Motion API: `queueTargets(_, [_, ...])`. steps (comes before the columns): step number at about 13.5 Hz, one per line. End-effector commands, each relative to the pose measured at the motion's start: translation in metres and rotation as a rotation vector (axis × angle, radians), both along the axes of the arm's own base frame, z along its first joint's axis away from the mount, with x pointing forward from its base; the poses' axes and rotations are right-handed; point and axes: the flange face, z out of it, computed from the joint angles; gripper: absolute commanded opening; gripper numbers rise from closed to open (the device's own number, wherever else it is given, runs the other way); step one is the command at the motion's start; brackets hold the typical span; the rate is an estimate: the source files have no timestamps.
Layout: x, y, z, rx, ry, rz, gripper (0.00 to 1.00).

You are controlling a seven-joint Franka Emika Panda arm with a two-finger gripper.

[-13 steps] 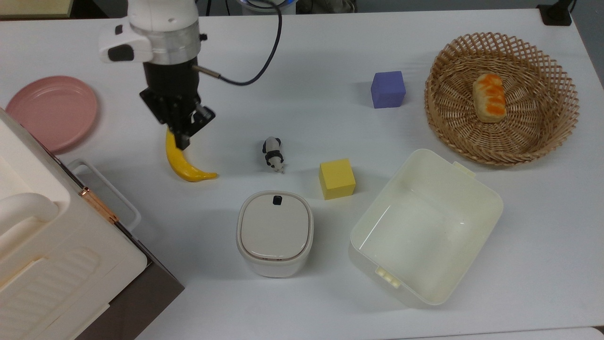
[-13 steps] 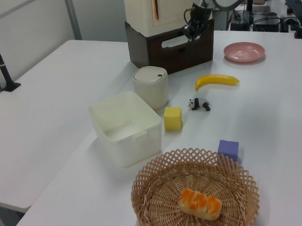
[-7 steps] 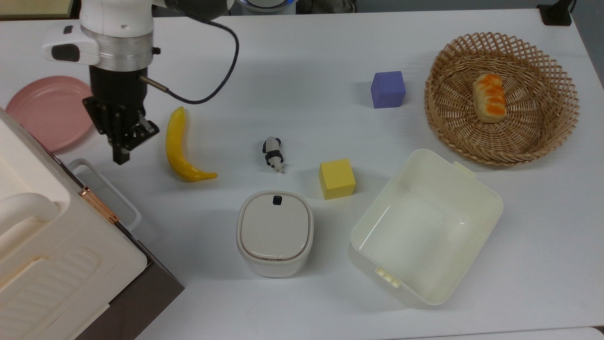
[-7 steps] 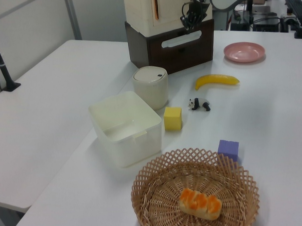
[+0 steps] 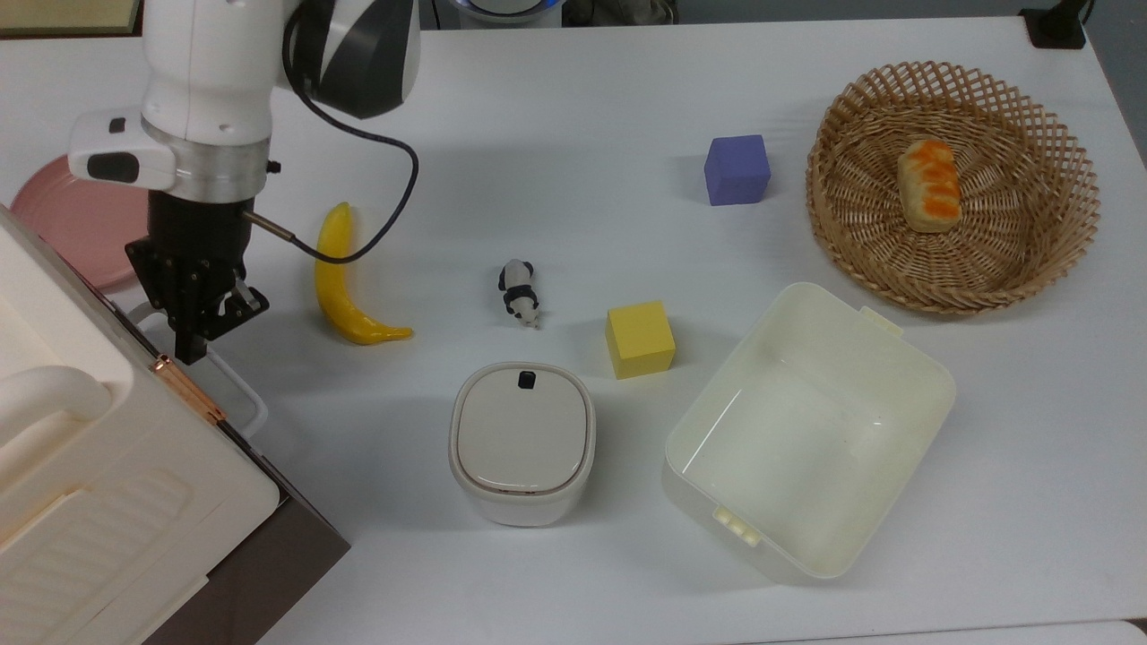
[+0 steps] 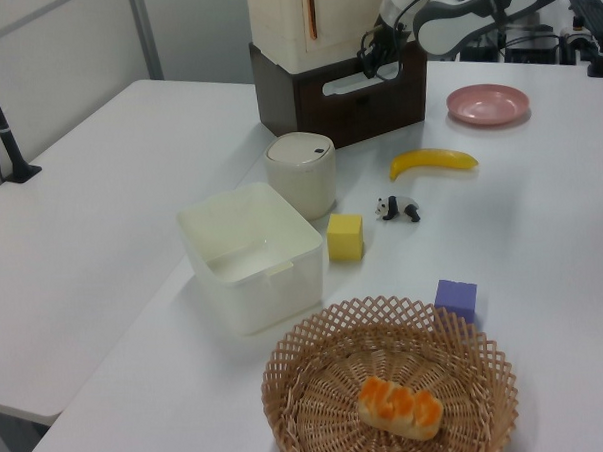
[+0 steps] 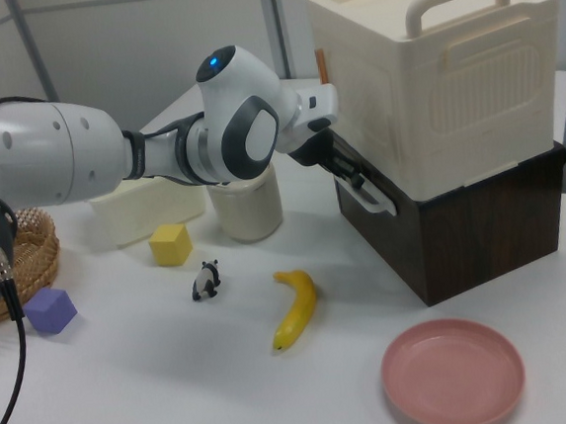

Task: Open the drawer
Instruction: 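Hook the drawer handle and pull it outward from the unit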

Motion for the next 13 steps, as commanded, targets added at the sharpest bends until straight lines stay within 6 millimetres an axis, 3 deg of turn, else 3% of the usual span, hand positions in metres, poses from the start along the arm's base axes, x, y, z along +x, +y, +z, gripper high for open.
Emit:
queueTargets(1, [0.007, 0.004, 0.0, -0.019, -0.013, 0.001, 0.05])
queueTargets(7, [0.004, 0.003, -0.003, -0.042, 0.02, 0.043, 0.05])
queueTargets(11, [-0.008, 0.015, -0.021, -0.033, 0.17, 0.079, 0.03])
queueTargets(13, [-0.011, 0.027, -0.019, -0.024, 0.226, 0.093, 0.03])
